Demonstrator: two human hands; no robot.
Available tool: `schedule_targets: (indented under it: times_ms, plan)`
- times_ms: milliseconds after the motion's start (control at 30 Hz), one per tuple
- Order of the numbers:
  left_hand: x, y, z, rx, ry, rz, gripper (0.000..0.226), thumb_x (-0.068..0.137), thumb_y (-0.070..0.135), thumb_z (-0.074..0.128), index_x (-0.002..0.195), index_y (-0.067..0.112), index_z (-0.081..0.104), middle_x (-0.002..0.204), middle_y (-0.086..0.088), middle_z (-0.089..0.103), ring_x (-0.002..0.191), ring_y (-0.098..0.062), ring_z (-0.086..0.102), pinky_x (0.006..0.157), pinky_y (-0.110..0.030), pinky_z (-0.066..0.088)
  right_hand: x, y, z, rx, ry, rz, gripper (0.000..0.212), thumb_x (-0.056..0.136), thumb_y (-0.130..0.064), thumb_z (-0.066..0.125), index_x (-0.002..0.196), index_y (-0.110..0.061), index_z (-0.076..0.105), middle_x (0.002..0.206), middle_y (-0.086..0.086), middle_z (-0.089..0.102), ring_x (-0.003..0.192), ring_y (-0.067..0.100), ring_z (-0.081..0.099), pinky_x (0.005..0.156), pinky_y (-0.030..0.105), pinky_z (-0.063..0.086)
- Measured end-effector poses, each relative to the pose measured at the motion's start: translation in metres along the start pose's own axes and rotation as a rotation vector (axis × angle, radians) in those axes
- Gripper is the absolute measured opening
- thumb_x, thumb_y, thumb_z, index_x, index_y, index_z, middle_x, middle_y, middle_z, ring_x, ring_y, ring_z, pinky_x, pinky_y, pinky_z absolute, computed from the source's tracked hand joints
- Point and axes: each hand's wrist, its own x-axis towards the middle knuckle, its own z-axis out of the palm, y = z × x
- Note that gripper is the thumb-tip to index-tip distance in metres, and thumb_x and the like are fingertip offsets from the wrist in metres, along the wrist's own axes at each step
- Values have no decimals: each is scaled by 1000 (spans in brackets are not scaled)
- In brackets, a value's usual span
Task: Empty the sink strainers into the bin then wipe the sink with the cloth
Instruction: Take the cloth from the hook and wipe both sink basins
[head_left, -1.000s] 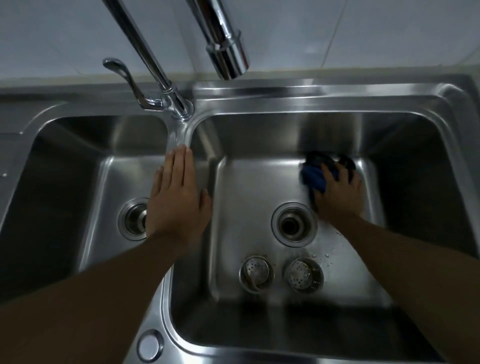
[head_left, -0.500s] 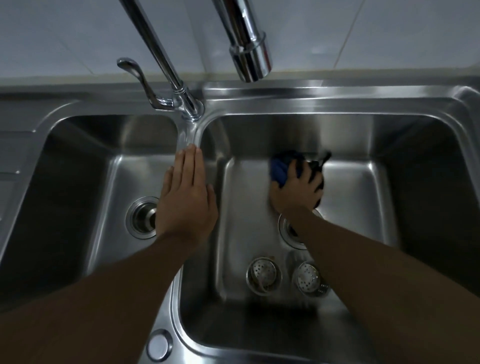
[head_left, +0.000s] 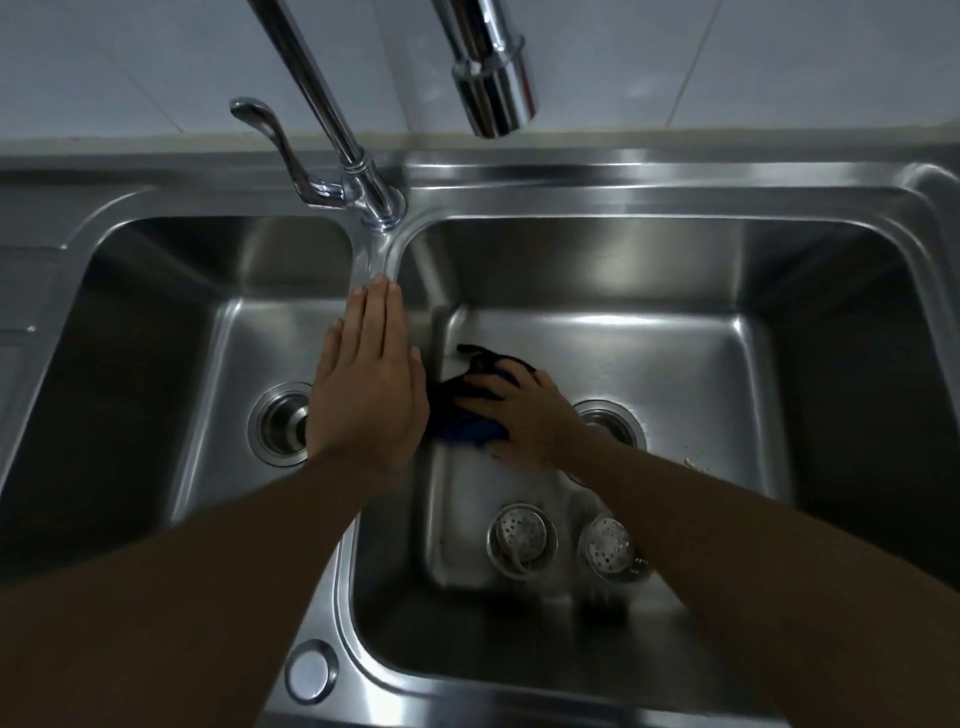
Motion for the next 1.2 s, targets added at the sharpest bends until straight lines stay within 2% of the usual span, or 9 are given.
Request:
schedule_targets:
  times_ms: [67,233,367,500,633,800,933,1067,1200]
  plan:
    - [0,0,0,0,-2,2,62,105,24,29,159,5,7,169,-9,5,156,-22,2,126,-43,12,-9,22,-7,-61,33,102,75,82,-48,63,152,-35,38,160,-3,33,143,36,28,104,46,32]
    - [1,1,-1,-3,-3,20,62,105,23,33,159,3,9,168,-13,8,156,-25,5,125,-45,14,-55,82,-23,-67,146,580,70,94,-50,54,155,-26,31,159,9,29,139,44,29,106,53,33]
    - [1,1,0,11,20,19,63,102,25,29,158,2,11,167,-15,10,155,-27,8,125,-45,14,-112,97,-19,-65,127,820,69,94,-52,50,154,-22,31,150,18,35,130,47,35,104,54,36]
    - [1,0,2,9,42,30,65,101,25,33,157,0,14,166,-18,15,154,-32,14,123,-48,17,-175,85,-4,-130,94,720,71,85,-65,48,141,-22,44,132,17,46,110,39,43,94,47,43]
    - [0,1,1,14,35,18,67,100,30,30,158,1,12,166,-18,13,154,-32,13,124,-48,16,-201,81,7,-167,96,609,70,81,-69,44,135,-24,50,127,15,50,105,36,43,91,46,46]
    - [-1,3,-3,20,14,32,70,99,33,28,158,0,10,166,-19,10,155,-33,10,124,-49,14,-187,86,4,-37,252,952,66,86,-54,64,138,-17,50,132,23,48,112,42,41,92,51,43]
    - [-1,5,-4,18,22,28,68,101,30,31,158,-1,12,166,-19,11,154,-34,11,123,-49,15,-204,67,16,-75,198,865,69,82,-58,64,138,-19,50,128,21,48,108,39,38,88,49,44]
    - [0,3,-2,6,24,17,69,102,24,44,158,0,12,167,-18,11,154,-34,12,123,-50,16,-201,67,-1,-53,187,877,76,79,-78,51,135,-27,48,136,13,45,117,37,39,95,48,34]
    - [0,3,-2,8,18,17,69,101,26,43,158,1,11,167,-17,11,154,-33,11,123,-49,16,-175,54,-23,9,449,670,75,77,-81,53,134,-34,49,134,2,46,124,27,40,100,48,29]
